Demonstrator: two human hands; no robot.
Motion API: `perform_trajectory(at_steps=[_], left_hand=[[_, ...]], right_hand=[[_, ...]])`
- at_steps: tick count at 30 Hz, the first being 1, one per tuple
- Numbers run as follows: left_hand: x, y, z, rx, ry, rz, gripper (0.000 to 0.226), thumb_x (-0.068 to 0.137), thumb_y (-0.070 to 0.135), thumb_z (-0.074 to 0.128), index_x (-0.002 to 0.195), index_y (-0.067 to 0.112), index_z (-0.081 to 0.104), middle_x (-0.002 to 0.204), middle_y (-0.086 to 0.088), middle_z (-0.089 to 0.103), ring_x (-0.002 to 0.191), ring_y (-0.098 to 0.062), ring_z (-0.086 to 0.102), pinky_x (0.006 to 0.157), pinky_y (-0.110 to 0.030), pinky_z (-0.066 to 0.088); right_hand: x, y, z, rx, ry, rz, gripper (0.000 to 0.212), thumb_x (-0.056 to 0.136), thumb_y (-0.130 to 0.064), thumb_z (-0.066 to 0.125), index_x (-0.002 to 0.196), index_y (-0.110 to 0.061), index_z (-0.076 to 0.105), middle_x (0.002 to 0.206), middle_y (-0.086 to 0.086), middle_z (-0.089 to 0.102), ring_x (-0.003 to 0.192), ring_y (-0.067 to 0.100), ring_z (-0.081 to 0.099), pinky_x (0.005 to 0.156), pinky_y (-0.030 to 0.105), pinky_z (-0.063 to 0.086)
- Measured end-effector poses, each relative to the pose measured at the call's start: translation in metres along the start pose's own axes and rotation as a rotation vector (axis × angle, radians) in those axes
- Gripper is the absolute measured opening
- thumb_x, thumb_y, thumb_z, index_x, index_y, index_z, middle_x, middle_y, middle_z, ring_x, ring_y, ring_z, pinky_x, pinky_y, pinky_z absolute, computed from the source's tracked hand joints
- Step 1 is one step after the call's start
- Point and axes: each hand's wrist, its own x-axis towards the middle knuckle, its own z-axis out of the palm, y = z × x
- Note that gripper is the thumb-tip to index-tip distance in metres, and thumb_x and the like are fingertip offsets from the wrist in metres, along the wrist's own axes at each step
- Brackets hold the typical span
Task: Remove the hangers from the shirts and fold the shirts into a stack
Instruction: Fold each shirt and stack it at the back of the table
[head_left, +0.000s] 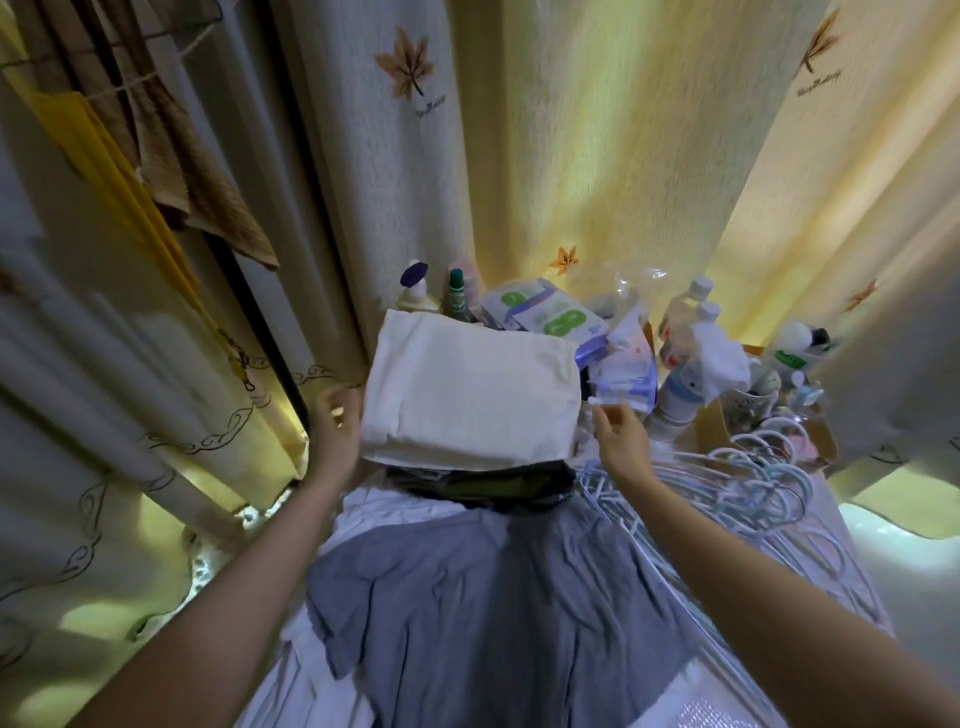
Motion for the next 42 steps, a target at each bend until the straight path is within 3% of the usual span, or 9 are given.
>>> perform_trajectory(at_steps=[3,8,12,16,20,25,31,37,42], left_hand=[[-0.041,-0.047,0.001,0.162,0.113,-0.210,0.024,0.096,0.011,0.047,0.102,-0.011,0.052,0.104,-0.034,0.058,0.100,-0.044,0.056,0.073,-0.041,0.039],[-0.093,-0.073,0.039,0.490,-0.490,0.225,0.016,0.083,-0.006,0.057,0.092,-0.002,0.070,0.099,-0.018,0.068,0.099,-0.030,0.062,0.086,-0.035,0.046],[-0.097,-0.053,0.072,0.670,-0.616,0.439,0.033,0.092,0.013,0.054,0.124,0.008,0.060,0.124,-0.012,0.058,0.113,-0.026,0.054,0.093,-0.035,0.043],[-0.092,-0.046,0.088,0.893,-0.640,0.255,0.037,0.093,0.035,0.055,0.125,0.016,0.058,0.128,-0.010,0.058,0.115,-0.027,0.056,0.090,-0.033,0.048],[-0.090,-0.042,0.080,0.627,-0.595,0.227,0.021,0.088,0.032,0.065,0.097,0.015,0.073,0.107,-0.010,0.066,0.099,-0.026,0.062,0.078,-0.027,0.048],[-0.082,-0.038,0.052,0.368,-0.552,0.193,0.014,0.089,0.011,0.061,0.079,0.002,0.064,0.079,-0.016,0.063,0.078,-0.022,0.056,0.065,-0.026,0.036],[-0.079,-0.033,0.008,0.269,-0.444,0.226,0.015,0.090,0.003,0.059,0.098,-0.003,0.071,0.095,-0.001,0.066,0.088,-0.011,0.058,0.069,-0.003,0.038],[-0.088,-0.025,-0.024,0.381,-0.753,0.227,0.013,0.084,0.014,0.070,0.085,0.016,0.057,0.075,0.002,0.058,0.069,-0.007,0.053,0.068,-0.025,0.041],[-0.124,-0.059,-0.035,0.432,-0.960,0.167,0.032,0.071,-0.003,0.075,0.080,0.018,0.052,0.077,0.005,0.057,0.071,-0.008,0.052,0.067,-0.019,0.042]], right_hand=[[-0.023,0.049,-0.007,-0.140,0.003,0.042,0.016,0.094,-0.012,0.052,0.097,0.003,0.057,0.098,0.023,0.063,0.090,0.034,0.059,0.069,0.031,0.037],[-0.046,0.092,0.000,-0.476,-0.274,0.011,0.020,0.088,-0.008,0.054,0.104,0.000,0.062,0.105,0.021,0.067,0.100,0.033,0.062,0.077,0.034,0.045],[-0.042,0.091,0.006,-0.543,-0.234,0.050,0.023,0.091,-0.024,0.056,0.101,-0.005,0.062,0.102,0.020,0.067,0.096,0.034,0.062,0.076,0.036,0.048],[-0.035,0.094,0.009,-0.557,-0.302,0.116,0.032,0.091,-0.034,0.059,0.095,-0.003,0.058,0.103,0.022,0.065,0.096,0.034,0.062,0.070,0.033,0.043],[-0.034,0.094,0.006,-0.518,-0.348,0.082,0.025,0.087,-0.032,0.065,0.090,-0.007,0.063,0.093,0.015,0.066,0.090,0.030,0.062,0.065,0.028,0.040],[-0.045,0.094,-0.003,-0.463,-0.305,-0.070,0.022,0.079,-0.011,0.065,0.068,-0.013,0.047,0.071,0.015,0.054,0.071,0.025,0.052,0.062,0.034,0.036],[-0.061,0.076,-0.022,-0.229,-0.335,-0.199,0.040,0.078,-0.002,0.064,0.062,-0.018,0.030,0.058,0.001,0.031,0.058,0.015,0.030,0.054,0.032,0.024],[-0.087,0.052,-0.054,-0.241,-0.562,-0.378,0.038,0.071,0.006,0.062,0.064,-0.020,0.035,0.060,-0.005,0.036,0.057,0.009,0.033,0.054,0.026,0.027],[-0.135,0.093,-0.058,-0.461,-0.765,-0.423,0.033,0.070,0.003,0.059,0.066,-0.022,0.037,0.067,-0.002,0.043,0.063,0.014,0.036,0.055,0.021,0.029]])
